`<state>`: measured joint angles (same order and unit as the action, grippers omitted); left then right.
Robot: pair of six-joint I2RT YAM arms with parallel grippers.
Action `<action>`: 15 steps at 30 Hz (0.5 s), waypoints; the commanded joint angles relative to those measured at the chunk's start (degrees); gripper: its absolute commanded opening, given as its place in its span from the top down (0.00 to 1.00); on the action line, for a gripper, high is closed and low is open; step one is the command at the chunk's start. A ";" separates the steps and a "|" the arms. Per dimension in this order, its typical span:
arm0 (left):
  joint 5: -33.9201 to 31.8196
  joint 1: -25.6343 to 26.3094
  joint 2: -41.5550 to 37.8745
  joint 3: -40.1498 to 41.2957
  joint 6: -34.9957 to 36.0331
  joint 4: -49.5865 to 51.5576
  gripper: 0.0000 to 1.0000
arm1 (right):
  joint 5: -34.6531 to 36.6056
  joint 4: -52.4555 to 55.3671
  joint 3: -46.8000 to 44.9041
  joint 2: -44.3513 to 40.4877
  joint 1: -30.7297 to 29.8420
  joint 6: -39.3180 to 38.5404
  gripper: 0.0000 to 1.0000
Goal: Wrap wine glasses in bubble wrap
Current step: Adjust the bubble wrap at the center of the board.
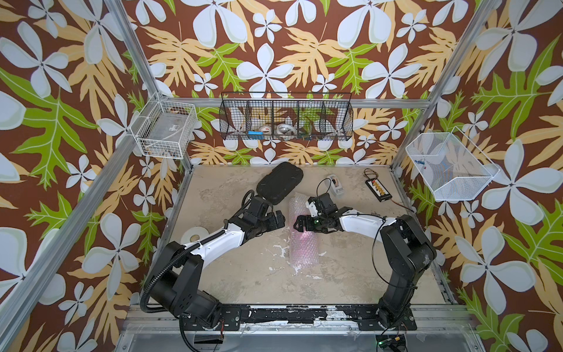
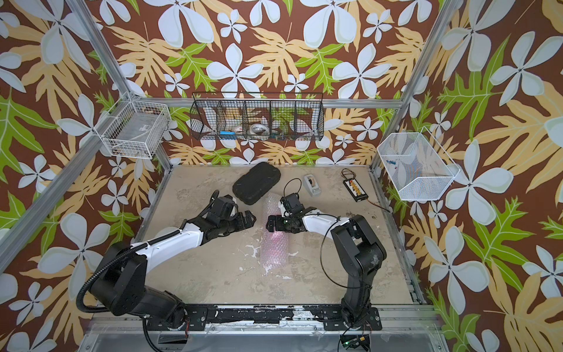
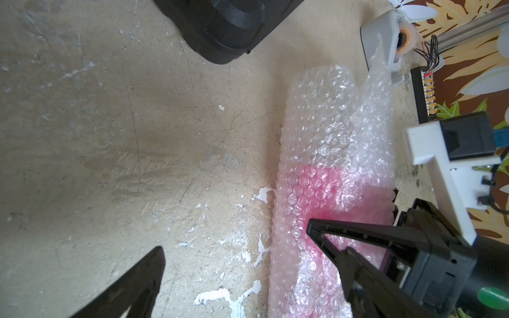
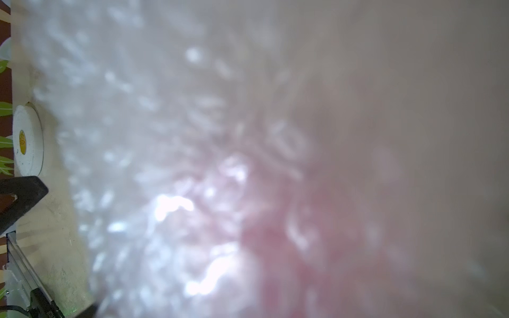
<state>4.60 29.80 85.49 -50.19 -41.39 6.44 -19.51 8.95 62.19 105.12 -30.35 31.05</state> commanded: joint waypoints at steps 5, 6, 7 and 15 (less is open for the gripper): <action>0.62 -0.09 -0.28 -0.74 0.79 -1.25 0.01 | -4.02 -9.84 -3.72 -3.89 -0.07 0.33 0.09; 0.76 -0.09 -0.32 -0.85 0.86 -1.32 0.02 | -4.24 -10.85 -4.12 -4.77 0.02 0.09 0.10; 0.85 -0.03 -0.32 -0.94 1.02 -1.34 0.02 | -4.40 -11.78 -4.32 -5.77 0.07 -0.41 0.11; -1.27 -0.44 -1.73 -2.95 2.68 0.50 0.02 | -3.34 -15.16 -4.84 -14.22 0.02 -4.82 0.13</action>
<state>4.75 29.71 84.73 -52.29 -40.10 6.28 -24.03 -3.03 57.34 93.56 -30.37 29.21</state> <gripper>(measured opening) 0.983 0.864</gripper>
